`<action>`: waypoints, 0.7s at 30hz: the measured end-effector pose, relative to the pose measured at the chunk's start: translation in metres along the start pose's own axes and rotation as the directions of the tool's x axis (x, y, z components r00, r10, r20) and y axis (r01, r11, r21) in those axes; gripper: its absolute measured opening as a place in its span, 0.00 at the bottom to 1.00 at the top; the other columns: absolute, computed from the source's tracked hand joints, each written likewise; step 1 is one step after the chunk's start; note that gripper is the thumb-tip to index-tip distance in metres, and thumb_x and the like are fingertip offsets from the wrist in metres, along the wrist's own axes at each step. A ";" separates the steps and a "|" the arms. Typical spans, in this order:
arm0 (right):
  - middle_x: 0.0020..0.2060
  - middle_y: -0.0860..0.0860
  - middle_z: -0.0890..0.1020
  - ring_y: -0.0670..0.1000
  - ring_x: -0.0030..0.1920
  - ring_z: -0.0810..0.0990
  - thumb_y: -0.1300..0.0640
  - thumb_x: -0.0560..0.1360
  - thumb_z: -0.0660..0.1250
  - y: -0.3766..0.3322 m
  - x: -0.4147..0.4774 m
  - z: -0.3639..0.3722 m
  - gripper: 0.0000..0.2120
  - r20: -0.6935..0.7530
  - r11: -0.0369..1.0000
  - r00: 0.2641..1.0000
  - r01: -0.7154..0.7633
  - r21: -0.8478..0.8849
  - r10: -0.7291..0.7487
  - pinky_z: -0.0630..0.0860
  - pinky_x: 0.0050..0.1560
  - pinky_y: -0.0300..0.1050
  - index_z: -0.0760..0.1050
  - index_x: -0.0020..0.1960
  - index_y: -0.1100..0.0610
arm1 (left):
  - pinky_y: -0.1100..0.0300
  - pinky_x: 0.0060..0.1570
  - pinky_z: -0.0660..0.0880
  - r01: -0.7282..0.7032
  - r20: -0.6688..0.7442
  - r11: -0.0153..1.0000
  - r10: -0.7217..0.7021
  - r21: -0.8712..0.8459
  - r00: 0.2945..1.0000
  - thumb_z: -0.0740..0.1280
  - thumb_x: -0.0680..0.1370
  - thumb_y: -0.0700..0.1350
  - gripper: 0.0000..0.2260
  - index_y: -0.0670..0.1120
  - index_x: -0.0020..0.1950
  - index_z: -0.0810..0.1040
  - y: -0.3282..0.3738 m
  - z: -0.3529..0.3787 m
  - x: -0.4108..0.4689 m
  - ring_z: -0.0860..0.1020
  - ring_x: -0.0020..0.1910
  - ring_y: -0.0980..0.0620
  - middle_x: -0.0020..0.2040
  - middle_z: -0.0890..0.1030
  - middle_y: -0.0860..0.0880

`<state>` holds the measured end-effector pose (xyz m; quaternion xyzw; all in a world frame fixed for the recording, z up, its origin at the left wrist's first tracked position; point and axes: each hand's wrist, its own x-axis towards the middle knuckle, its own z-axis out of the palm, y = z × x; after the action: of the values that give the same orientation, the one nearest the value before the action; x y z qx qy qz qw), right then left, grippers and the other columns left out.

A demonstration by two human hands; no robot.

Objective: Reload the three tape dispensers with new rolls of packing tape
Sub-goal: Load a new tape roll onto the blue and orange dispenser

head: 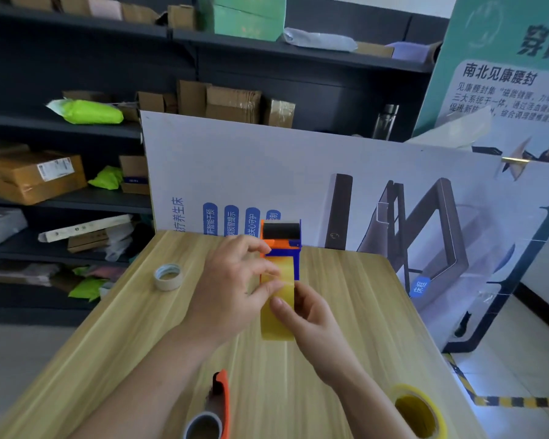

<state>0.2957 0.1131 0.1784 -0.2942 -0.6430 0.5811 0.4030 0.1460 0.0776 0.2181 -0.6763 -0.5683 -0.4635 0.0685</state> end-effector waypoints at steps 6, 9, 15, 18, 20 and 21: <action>0.43 0.50 0.82 0.47 0.44 0.80 0.51 0.71 0.69 0.000 -0.002 0.003 0.13 0.019 0.999 1.000 -0.023 -0.022 0.024 0.76 0.44 0.41 0.78 0.53 0.55 | 0.56 0.57 0.69 0.048 -0.043 0.999 -0.047 0.017 0.998 0.73 0.72 0.42 0.04 0.46 0.38 0.80 0.006 -0.006 0.016 0.73 0.60 0.53 0.59 0.78 0.51; 0.40 0.47 0.81 0.45 0.41 0.79 0.52 0.71 0.69 -0.001 -0.002 0.005 0.12 0.026 1.000 1.000 -0.004 -0.020 0.005 0.75 0.42 0.38 0.78 0.53 0.55 | 0.65 0.54 0.66 0.126 -0.010 0.992 -0.126 0.000 0.992 0.70 0.74 0.42 0.05 0.45 0.38 0.78 0.006 -0.011 0.027 0.74 0.61 0.56 0.63 0.77 0.53; 0.36 0.45 0.79 0.44 0.37 0.77 0.52 0.70 0.68 -0.006 -0.002 0.008 0.11 0.015 0.998 1.000 0.016 -0.052 -0.016 0.74 0.39 0.37 0.78 0.50 0.54 | 0.60 0.51 0.74 0.140 -0.091 0.989 -0.136 0.046 0.987 0.68 0.75 0.40 0.06 0.42 0.38 0.77 0.003 -0.015 0.034 0.79 0.55 0.53 0.55 0.82 0.51; 0.38 0.47 0.79 0.45 0.38 0.77 0.51 0.70 0.67 -0.006 -0.003 0.010 0.12 0.017 0.996 1.000 0.011 -0.088 -0.009 0.75 0.39 0.38 0.78 0.51 0.55 | 0.53 0.49 0.78 0.150 -0.105 0.987 -0.144 0.052 0.984 0.69 0.75 0.40 0.06 0.42 0.37 0.78 0.001 -0.016 0.038 0.80 0.49 0.51 0.50 0.84 0.50; 0.39 0.49 0.79 0.46 0.39 0.77 0.52 0.70 0.67 -0.008 -0.003 0.010 0.12 0.023 0.995 1.000 0.011 -0.102 -0.009 0.75 0.40 0.40 0.78 0.51 0.55 | 0.51 0.45 0.78 0.166 -0.099 0.985 -0.160 0.054 0.982 0.69 0.75 0.41 0.06 0.43 0.37 0.78 -0.002 -0.017 0.042 0.81 0.45 0.50 0.45 0.84 0.50; 0.40 0.50 0.80 0.46 0.39 0.77 0.52 0.70 0.67 -0.008 -0.003 0.010 0.12 0.028 0.994 1.000 0.012 -0.105 -0.009 0.76 0.41 0.41 0.78 0.51 0.56 | 0.50 0.43 0.78 0.181 -0.091 0.982 -0.175 0.062 0.980 0.69 0.75 0.43 0.07 0.43 0.38 0.78 -0.004 -0.018 0.044 0.80 0.42 0.50 0.43 0.84 0.50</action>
<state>0.2891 0.1042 0.1856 -0.3033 -0.6797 0.5484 0.3811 0.1290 0.0990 0.2575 -0.5997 -0.6390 -0.4759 0.0746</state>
